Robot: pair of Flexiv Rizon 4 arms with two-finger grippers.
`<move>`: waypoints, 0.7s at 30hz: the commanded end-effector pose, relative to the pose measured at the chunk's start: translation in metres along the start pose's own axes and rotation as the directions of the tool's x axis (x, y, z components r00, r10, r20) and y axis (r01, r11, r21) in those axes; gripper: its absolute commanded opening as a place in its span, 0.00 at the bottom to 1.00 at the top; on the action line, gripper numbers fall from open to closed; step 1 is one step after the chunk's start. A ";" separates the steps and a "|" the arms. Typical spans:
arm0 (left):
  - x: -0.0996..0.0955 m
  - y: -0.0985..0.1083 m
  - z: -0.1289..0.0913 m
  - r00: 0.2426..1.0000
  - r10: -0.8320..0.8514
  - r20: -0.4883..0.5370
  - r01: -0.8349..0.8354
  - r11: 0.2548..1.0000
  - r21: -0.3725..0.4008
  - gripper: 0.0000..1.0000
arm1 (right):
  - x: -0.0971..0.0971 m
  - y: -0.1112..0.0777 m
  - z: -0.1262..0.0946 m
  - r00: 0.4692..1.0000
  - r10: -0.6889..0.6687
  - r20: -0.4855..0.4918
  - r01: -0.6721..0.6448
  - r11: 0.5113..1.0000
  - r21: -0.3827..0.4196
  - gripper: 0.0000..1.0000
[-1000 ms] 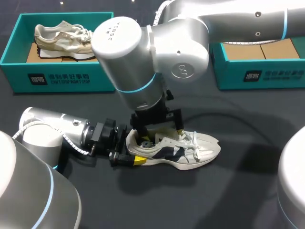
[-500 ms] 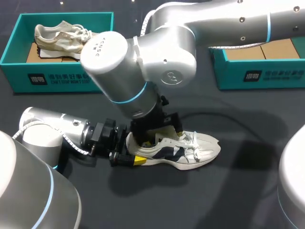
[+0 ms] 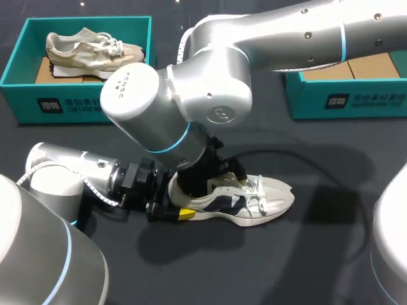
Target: Take the shoe out of the shoebox, open the shoe tongue, remove and reinsert the insole, then place the shoe into the shoebox
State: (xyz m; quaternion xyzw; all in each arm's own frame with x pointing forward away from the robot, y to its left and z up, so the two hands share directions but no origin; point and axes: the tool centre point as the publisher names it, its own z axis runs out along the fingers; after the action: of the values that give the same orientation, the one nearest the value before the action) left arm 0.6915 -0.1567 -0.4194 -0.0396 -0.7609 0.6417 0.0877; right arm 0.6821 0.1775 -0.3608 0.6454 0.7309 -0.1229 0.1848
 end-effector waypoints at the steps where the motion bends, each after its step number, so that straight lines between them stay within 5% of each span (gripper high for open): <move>1: -0.003 0.004 -0.003 1.000 0.000 -0.001 0.000 1.000 -0.001 0.00 | 0.001 -0.009 0.003 0.954 0.300 0.004 -0.300 0.954 -0.020 1.00; 21: -0.003 0.004 -0.003 1.000 0.000 -0.001 0.000 1.000 -0.001 0.00 | -0.030 -0.005 0.003 0.949 0.314 0.012 -0.313 0.949 -0.045 1.00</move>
State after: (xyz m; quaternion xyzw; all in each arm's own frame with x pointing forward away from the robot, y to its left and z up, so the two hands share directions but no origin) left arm 0.6916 -0.1567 -0.4194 -0.0395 -0.7609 0.6417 0.0876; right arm 0.6857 0.1515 -0.3525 0.6474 0.7243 -0.1187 0.2054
